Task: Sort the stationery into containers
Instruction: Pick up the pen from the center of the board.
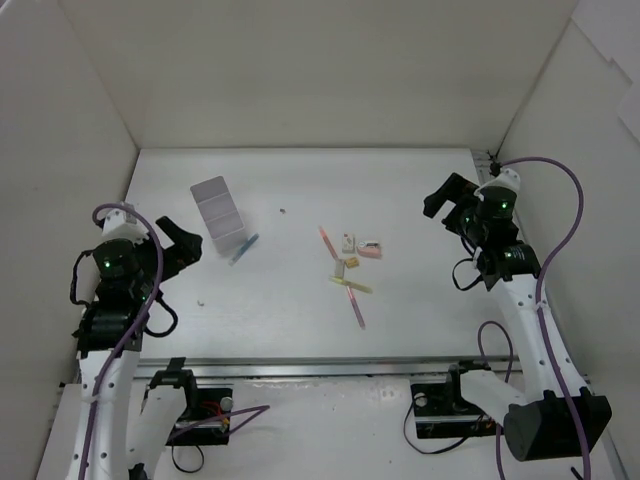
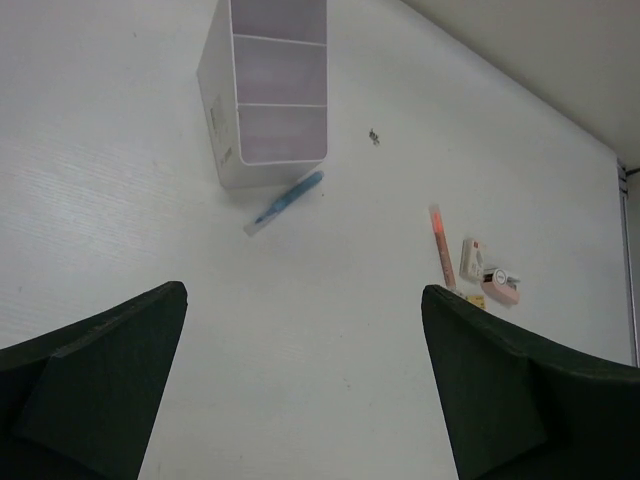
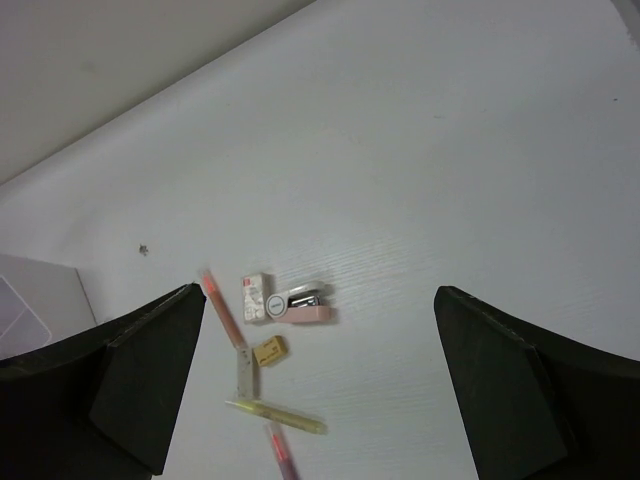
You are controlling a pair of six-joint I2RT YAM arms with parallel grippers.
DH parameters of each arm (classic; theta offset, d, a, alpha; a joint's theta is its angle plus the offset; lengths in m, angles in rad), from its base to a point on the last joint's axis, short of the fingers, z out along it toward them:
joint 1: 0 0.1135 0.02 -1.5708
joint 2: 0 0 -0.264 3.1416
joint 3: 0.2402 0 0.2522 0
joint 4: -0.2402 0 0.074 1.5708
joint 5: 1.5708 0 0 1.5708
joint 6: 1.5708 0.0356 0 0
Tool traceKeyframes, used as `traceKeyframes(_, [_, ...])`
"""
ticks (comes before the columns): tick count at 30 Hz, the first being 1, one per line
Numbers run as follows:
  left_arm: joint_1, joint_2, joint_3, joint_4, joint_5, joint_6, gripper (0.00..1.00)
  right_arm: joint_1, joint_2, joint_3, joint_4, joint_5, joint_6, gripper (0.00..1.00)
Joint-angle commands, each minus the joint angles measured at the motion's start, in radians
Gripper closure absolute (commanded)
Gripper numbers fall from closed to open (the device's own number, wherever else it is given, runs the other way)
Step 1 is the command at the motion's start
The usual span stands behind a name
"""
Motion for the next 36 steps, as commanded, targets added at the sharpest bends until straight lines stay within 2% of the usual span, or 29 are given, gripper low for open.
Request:
traceKeyframes(1, [0.004, 0.077, 0.007, 0.04, 0.054, 0.008, 0.01, -0.004, -0.012, 0.053, 0.035, -0.089, -0.041, 0.02])
traceKeyframes(4, [-0.033, 0.156, 0.004, 0.052, 0.061, 0.057, 0.01, -0.001, -0.004, 0.043, 0.033, -0.157, -0.105, 0.02])
traceKeyframes(7, [-0.145, 0.275, 0.021, 0.064, 0.023, 0.099, 0.01, 0.001, 0.028, 0.059, 0.029, -0.253, -0.179, 0.02])
traceKeyframes(8, [-0.189, 0.312, 0.035, 0.06, -0.014, 0.125, 0.02, 0.001, 0.048, 0.064, 0.023, -0.264, -0.196, 0.02])
traceKeyframes(9, [-0.294, 0.385, 0.051, 0.052, -0.061, 0.134, 0.02, 0.002, 0.06, 0.07, 0.021, -0.289, -0.204, 0.02])
traceKeyframes(11, [-0.402, 0.464, 0.122, 0.002, -0.237, 0.178, 0.02, 0.005, 0.086, 0.079, 0.016, -0.306, -0.213, 0.02])
traceKeyframes(12, [-0.486, 0.539, 0.143, -0.017, -0.282, 0.191, 0.03, 0.002, 0.093, 0.086, 0.013, -0.318, -0.216, 0.02])
traceKeyframes(15, [-0.567, 0.668, 0.22, -0.051, -0.39, 0.234, 0.04, 0.004, 0.114, 0.093, 0.004, -0.335, -0.235, 0.02])
traceKeyframes(21, [-0.576, 0.855, 0.265, -0.002, -0.514, 0.329, 0.09, 0.008, 0.122, 0.089, -0.001, -0.379, -0.279, 0.02])
traceKeyframes(24, [-0.518, 0.921, 0.276, 0.032, -0.468, 0.358, 0.15, 0.01, 0.126, 0.087, -0.001, -0.389, -0.288, 0.02])
traceKeyframes(36, [-0.434, 1.029, 0.246, 0.219, -0.378, 0.478, 0.15, 0.012, 0.142, 0.093, -0.001, -0.439, -0.308, 0.02])
